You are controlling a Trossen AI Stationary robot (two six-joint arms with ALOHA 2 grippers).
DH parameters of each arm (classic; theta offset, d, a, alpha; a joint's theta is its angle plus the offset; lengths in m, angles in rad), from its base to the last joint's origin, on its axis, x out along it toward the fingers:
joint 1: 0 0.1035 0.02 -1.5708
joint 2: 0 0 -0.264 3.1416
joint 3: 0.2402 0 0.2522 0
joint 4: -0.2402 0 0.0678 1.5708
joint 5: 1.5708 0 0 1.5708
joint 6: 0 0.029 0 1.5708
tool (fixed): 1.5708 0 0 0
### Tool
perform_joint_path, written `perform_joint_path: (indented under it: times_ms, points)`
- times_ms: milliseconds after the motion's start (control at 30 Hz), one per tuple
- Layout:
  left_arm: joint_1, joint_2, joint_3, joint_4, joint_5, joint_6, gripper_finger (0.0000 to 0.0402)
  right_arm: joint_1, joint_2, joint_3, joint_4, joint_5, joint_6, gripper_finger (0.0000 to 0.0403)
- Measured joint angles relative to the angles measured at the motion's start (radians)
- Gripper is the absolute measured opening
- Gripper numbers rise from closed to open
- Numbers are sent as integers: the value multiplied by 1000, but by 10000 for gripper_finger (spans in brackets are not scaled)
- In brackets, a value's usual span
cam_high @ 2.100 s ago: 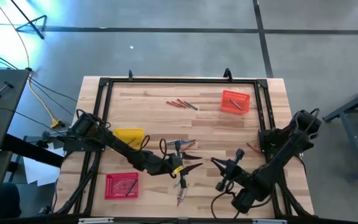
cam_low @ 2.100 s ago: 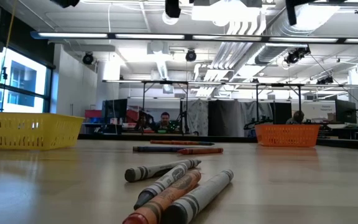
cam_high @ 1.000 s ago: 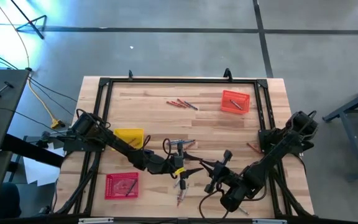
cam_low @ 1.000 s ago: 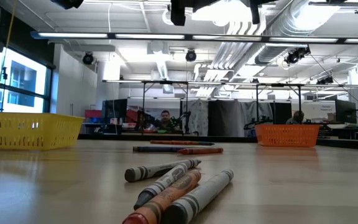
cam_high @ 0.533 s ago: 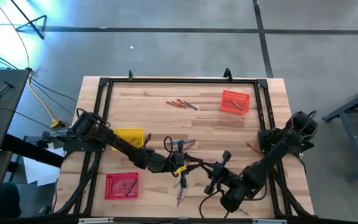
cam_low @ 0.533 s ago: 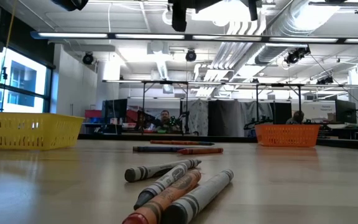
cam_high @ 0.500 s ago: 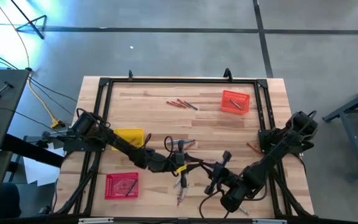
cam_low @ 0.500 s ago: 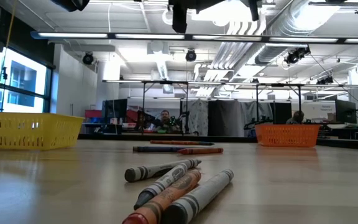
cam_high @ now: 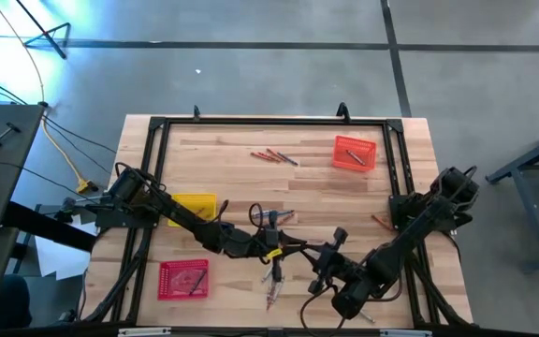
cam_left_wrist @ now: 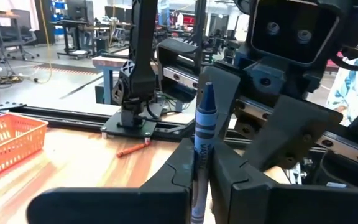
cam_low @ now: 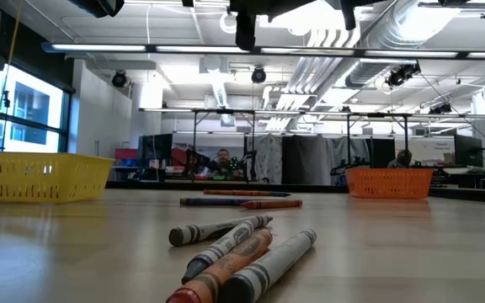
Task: Sort crayons
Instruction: Put the blue crayon into the red bin
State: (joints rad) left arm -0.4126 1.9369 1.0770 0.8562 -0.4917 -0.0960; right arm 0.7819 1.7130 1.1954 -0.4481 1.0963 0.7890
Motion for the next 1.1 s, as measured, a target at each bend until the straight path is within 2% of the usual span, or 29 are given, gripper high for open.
perform_joint_path:
  times_ms: [133,233,300,400,500,600,733,800,933,1100]
  points:
    - [-1,0,0,-5,-10,4,7,8,-3,0,-8,-52,-13,107]
    - [-4,-8,0,-36,-39,27,7,18,-26,0,-44,-148,-1,127]
    - [-12,-36,0,-122,-95,27,7,26,-55,0,-82,-218,30,132]
    - [-43,-116,0,-363,-201,-45,7,46,-100,0,-139,-258,79,134]
    - [-94,-234,0,-694,-222,-248,7,69,-131,1,-209,-260,115,133]
    - [-162,-356,0,-994,-196,-509,7,83,-144,1,-267,-260,144,133]
    - [-259,-475,0,-1298,-182,-735,7,84,-144,1,-305,-258,154,133]
    - [-303,-517,0,-1433,-138,-914,7,78,-144,1,-305,-258,154,133]
    - [-398,-528,1,-1611,-28,-1271,7,76,-144,1,-313,-255,153,133]
    - [-512,-463,0,-1783,134,-1614,7,76,-144,1,-315,-223,151,133]
